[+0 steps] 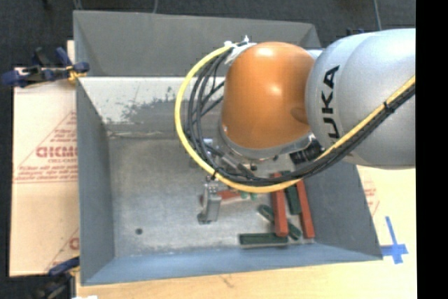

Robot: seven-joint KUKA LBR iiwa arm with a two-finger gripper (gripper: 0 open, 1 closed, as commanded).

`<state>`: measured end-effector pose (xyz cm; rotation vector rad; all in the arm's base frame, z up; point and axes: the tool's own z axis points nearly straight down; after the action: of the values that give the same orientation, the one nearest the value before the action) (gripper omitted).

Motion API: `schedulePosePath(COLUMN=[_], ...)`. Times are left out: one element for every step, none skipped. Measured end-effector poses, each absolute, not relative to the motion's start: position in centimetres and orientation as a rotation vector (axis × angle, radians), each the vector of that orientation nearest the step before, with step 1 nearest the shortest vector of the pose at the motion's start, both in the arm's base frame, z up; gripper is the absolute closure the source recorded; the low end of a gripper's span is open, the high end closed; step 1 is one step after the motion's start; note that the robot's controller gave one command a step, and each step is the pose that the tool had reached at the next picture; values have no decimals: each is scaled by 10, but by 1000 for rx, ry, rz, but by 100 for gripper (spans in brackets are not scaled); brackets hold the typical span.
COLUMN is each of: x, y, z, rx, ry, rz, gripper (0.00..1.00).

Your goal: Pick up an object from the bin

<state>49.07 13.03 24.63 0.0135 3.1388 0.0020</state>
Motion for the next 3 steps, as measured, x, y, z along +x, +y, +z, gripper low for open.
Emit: schedulePosePath(x=[500, 540, 541], y=[23, -13, -11], z=[155, 67, 71], rx=[5, -137, -133], ry=[3145, 3139, 3134], rz=[-6, -3, 0], gripper=[0, 0, 100])
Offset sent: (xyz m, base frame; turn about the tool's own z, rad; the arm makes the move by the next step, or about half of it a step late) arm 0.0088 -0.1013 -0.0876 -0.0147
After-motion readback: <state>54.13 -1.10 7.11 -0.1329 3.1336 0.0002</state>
